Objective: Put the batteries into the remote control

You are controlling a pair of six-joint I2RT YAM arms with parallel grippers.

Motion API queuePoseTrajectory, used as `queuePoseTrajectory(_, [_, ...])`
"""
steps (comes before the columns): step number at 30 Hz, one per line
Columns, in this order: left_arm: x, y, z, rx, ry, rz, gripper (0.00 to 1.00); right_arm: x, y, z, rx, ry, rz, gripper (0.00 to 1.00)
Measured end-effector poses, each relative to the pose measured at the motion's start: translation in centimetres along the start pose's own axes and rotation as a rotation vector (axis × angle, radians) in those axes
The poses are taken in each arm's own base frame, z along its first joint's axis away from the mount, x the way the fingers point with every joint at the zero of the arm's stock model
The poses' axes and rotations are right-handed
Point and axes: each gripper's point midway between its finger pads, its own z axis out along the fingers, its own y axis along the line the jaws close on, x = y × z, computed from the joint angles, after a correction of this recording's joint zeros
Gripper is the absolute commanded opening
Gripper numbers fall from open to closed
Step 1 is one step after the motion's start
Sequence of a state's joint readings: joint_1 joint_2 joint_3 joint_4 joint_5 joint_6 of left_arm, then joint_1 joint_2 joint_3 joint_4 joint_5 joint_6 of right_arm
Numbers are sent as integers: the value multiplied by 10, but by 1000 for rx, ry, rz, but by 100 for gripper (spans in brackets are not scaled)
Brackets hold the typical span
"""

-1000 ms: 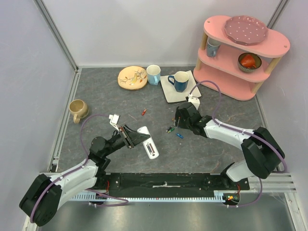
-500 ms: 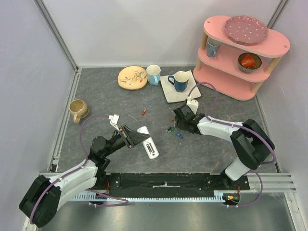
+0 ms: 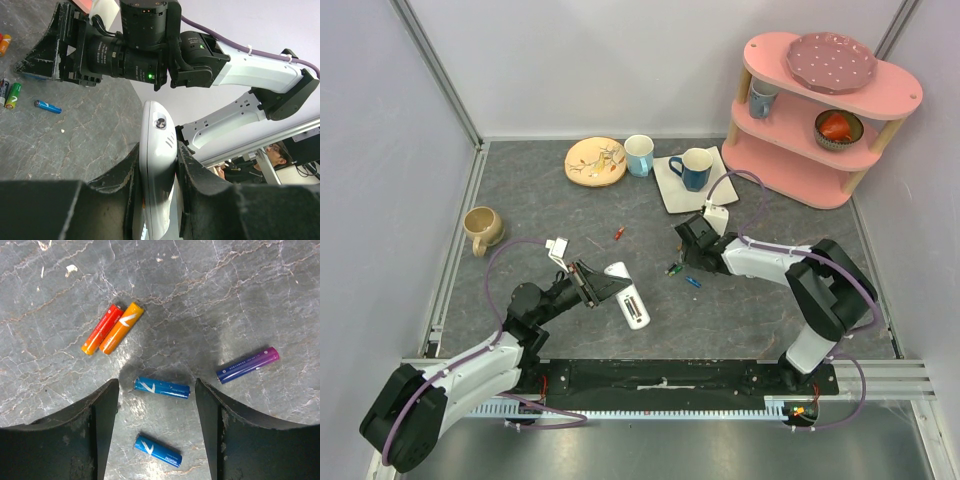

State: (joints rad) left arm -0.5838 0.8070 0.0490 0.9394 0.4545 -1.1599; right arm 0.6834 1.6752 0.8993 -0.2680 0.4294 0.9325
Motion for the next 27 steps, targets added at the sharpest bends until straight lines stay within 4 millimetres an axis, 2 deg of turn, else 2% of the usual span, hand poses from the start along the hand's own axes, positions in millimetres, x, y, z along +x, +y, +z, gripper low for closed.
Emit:
queuePoseTrajectory(16, [0, 1, 0, -4, 1, -2, 2, -4, 2, 4, 12, -10, -2, 61])
queuePoseTrajectory(27, [1, 2, 0, -9, 3, -4, 2, -4, 3, 5, 8, -12, 0, 69])
